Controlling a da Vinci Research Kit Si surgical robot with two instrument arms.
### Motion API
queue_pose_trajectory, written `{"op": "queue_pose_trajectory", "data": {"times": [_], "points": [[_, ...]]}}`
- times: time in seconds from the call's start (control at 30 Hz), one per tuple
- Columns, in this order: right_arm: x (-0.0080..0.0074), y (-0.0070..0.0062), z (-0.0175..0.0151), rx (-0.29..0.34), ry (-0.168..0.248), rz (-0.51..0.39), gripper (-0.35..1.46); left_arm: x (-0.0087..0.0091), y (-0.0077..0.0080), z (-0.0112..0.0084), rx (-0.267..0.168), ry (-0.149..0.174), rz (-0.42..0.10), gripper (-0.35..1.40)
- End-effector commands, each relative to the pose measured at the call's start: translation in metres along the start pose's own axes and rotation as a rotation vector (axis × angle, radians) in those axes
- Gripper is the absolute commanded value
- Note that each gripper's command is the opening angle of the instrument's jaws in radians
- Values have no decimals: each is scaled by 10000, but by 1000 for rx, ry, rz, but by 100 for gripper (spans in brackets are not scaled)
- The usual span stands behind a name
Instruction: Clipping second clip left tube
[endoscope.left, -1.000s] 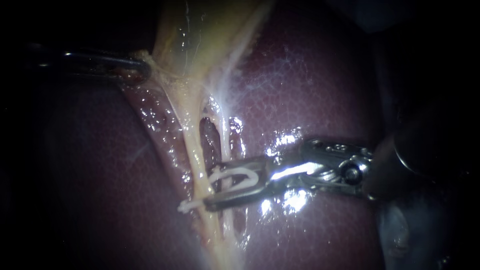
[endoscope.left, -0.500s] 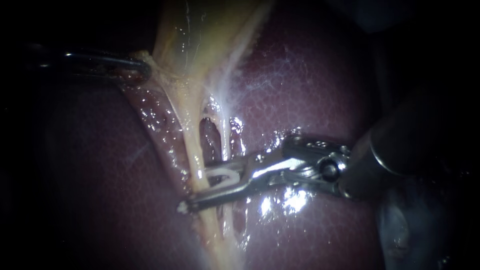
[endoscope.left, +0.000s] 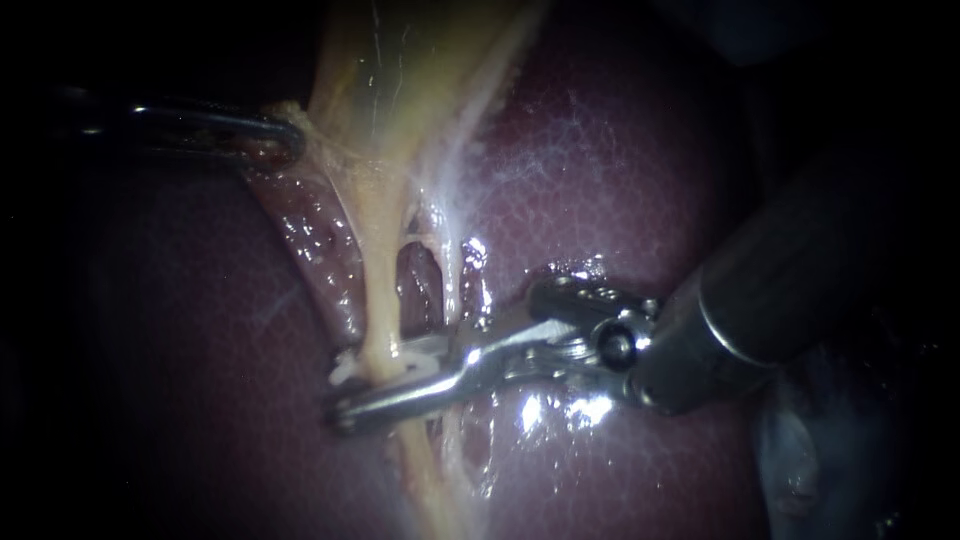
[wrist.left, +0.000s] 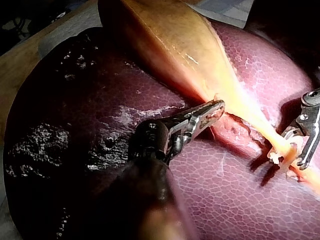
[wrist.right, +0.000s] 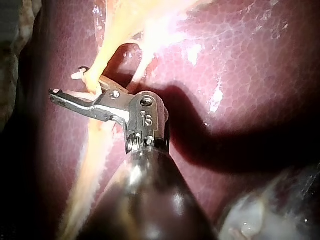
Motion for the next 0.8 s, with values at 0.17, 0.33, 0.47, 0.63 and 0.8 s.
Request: {"op": "queue_pose_trajectory", "data": {"times": [0.17, 0.33, 0.47, 0.63, 0.8], "points": [[5, -11, 6, 28, 11, -1, 48, 0, 0, 0, 0, 0, 0, -35], [11, -16, 3, 66, 37, 1, 42, 0, 0, 1, 0, 0, 0, -35], [14, -16, -1, 89, 39, 2, 26, 0, 0, 1, 0, 0, 0, -35], [15, -10, -5, 89, 39, 2, -10, 0, 0, 1, 0, 0, 0, -35], [16, -3, -9, 84, 44, 2, -32, 1, 0, 2, 2, 0, 0, -35]]}}
